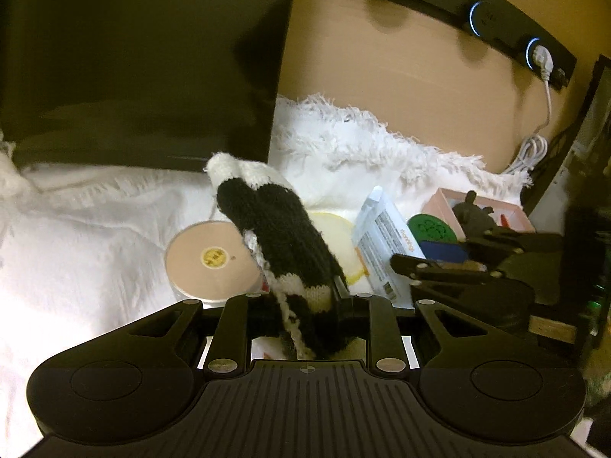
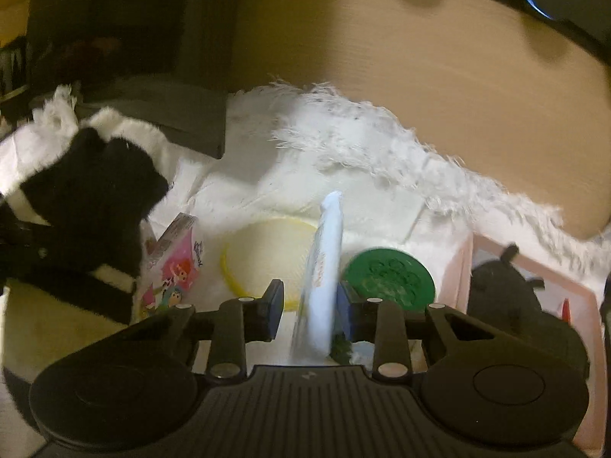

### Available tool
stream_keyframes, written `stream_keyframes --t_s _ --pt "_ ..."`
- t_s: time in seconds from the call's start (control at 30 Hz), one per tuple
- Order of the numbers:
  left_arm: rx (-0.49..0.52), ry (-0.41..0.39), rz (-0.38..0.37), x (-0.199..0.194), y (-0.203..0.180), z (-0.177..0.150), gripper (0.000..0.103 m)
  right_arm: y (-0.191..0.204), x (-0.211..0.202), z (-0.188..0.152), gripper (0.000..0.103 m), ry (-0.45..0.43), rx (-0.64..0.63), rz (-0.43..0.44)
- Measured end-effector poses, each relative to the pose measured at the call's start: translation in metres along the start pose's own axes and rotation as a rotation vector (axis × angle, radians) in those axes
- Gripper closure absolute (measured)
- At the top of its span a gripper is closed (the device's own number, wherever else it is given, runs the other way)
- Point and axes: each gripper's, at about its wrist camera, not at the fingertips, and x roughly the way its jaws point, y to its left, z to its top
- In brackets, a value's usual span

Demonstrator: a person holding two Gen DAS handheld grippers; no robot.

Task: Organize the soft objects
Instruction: 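Grasp the white-and-blue wet wipes packet with the right tool while the left tool holds the sock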

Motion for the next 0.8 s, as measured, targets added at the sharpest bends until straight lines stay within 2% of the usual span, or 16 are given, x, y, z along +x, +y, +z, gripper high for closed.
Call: stream_keyframes --t_s 0.2,0.23,0.3,0.47,0.57,0.67,0.8 --pt "0.052 0.007 0.035 0.007 -0.004 0.001 0.077 0.001 0.043 0.013 0.073 0.089 -0.023 -0.001" --pt "0.056 0.009 0.038 0.008 -0.004 0.000 0.077 0.000 0.047 0.013 0.078 0.102 -0.012 0.009" --pt "0.052 0.014 0.037 0.011 -0.003 0.000 0.077 -0.002 0.044 0.013 0.089 0.096 0.017 0.020" --pt "0.062 0.027 0.040 0.020 -0.003 0.006 0.077 -0.016 0.012 0.021 0.089 0.053 0.070 0.082" --pt "0.070 0.016 0.027 0.021 -0.007 0.015 0.077 -0.035 -0.016 0.030 0.089 0.000 0.113 0.114" --pt "0.064 -0.035 0.012 0.014 -0.013 0.033 0.077 -0.063 -0.050 0.040 0.089 -0.090 0.169 0.128" --pt "0.089 -0.112 -0.018 0.004 -0.032 0.063 0.077 -0.107 -0.101 0.048 0.089 -0.212 0.215 0.062"
